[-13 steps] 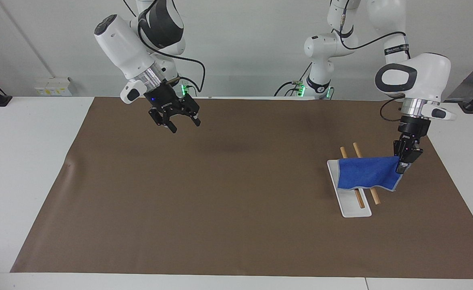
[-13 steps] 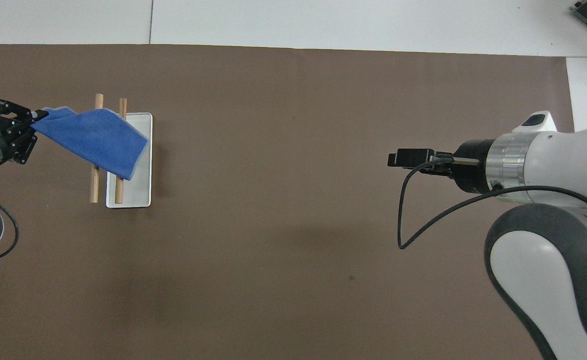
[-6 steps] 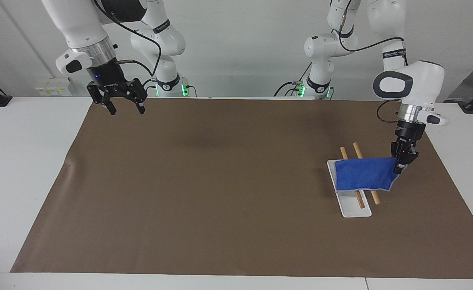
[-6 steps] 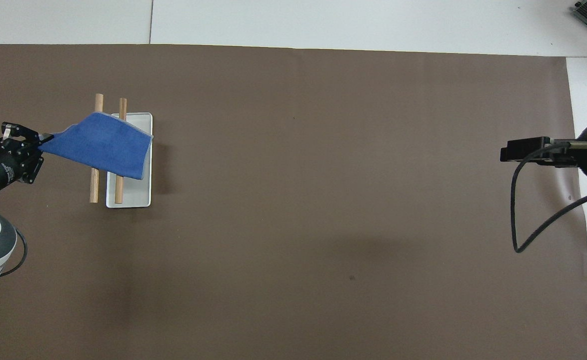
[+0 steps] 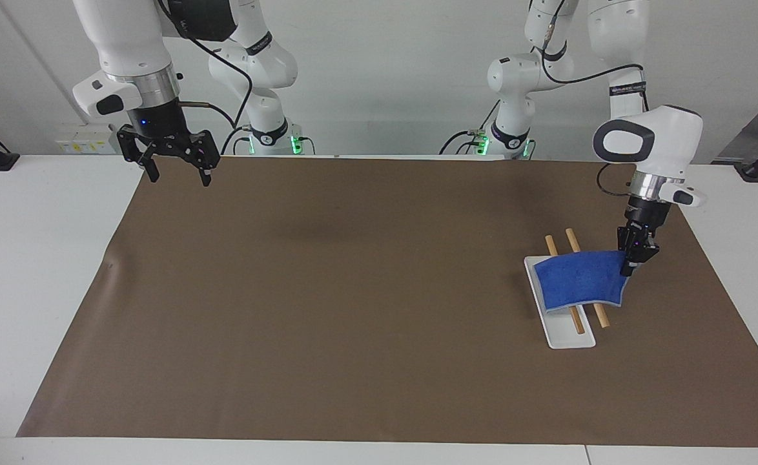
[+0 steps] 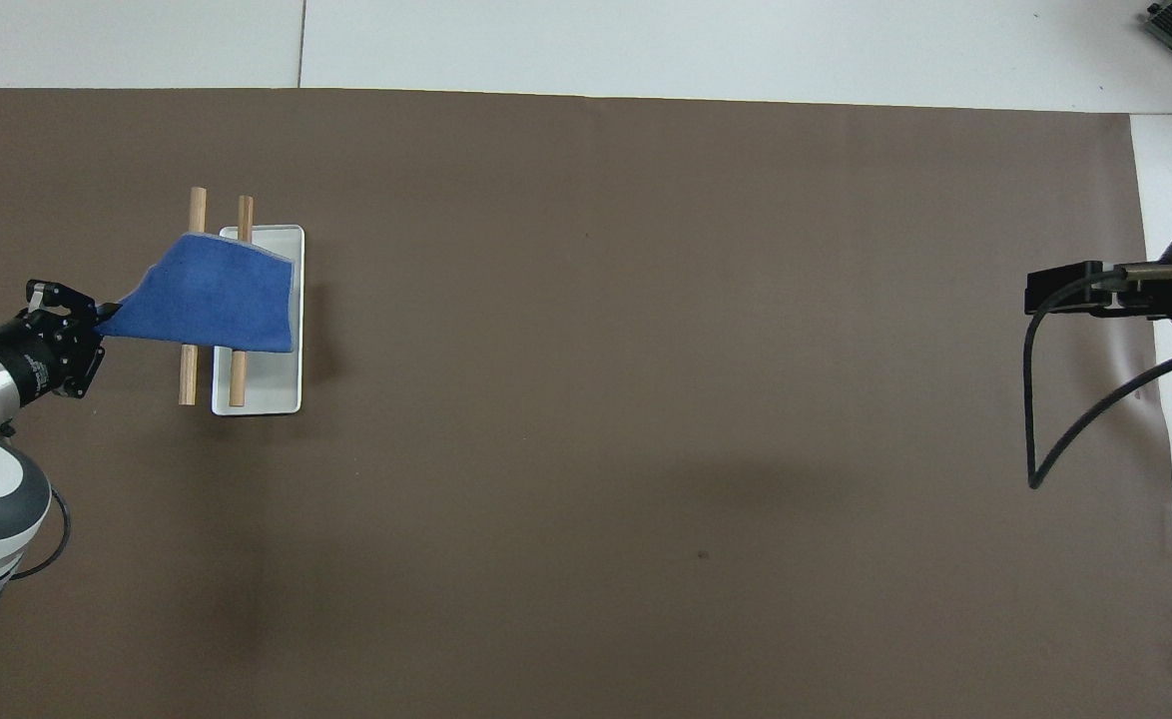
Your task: Right arm passes towel to left arm to hang
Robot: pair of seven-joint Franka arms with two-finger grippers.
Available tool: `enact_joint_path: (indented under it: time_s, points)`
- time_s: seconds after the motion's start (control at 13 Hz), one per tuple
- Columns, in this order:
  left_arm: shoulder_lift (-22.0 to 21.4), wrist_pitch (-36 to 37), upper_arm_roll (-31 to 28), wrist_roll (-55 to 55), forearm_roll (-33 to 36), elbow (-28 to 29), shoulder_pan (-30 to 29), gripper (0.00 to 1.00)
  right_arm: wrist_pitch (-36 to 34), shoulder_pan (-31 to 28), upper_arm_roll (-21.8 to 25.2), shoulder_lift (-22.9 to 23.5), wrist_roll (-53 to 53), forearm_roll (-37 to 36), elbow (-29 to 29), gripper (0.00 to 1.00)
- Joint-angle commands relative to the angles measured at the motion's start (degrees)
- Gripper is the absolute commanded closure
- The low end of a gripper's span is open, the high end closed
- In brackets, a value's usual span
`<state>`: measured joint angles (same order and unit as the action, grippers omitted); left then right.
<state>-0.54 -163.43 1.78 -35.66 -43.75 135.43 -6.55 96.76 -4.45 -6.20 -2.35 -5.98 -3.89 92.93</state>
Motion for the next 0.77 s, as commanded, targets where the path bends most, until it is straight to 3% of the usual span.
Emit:
enact_joint_path:
  time_s: [0.0,0.31,0.38,0.54,0.62,0.69]
  points:
    - [-3.1,-1.1,0.3,-1.8,-0.7,4.3,0.2,1.0,-3.2,0.5,0.8,2.7,-1.8,-0.3,-4.8,0.0]
    - [-3.7,-1.1,0.8,-2.2,-0.7,5.6,0.9,0.95,-6.0,1.8,1.9,2.5,-1.7,2.0,-4.7,0.0]
    - [-3.8,-1.0,0.9,-2.2,-0.7,5.6,1.0,0.94,-6.1,2.9,4.0,2.5,-1.6,3.4,-4.7,0.0]
    - [-3.9,-0.9,1.1,-2.2,-0.7,5.6,1.2,0.63,-5.8,5.5,6.8,2.5,-1.7,5.0,-4.6,0.0]
    - [-3.9,-0.8,1.1,-2.2,-0.7,5.4,1.2,0.34,-5.8,6.7,8.6,2.5,-1.7,4.9,-4.5,0.0]
    - [-3.8,-0.7,1.1,-2.3,-0.7,5.2,1.1,0.2,-5.9,7.4,9.6,2.4,-1.6,4.9,-4.4,0.0]
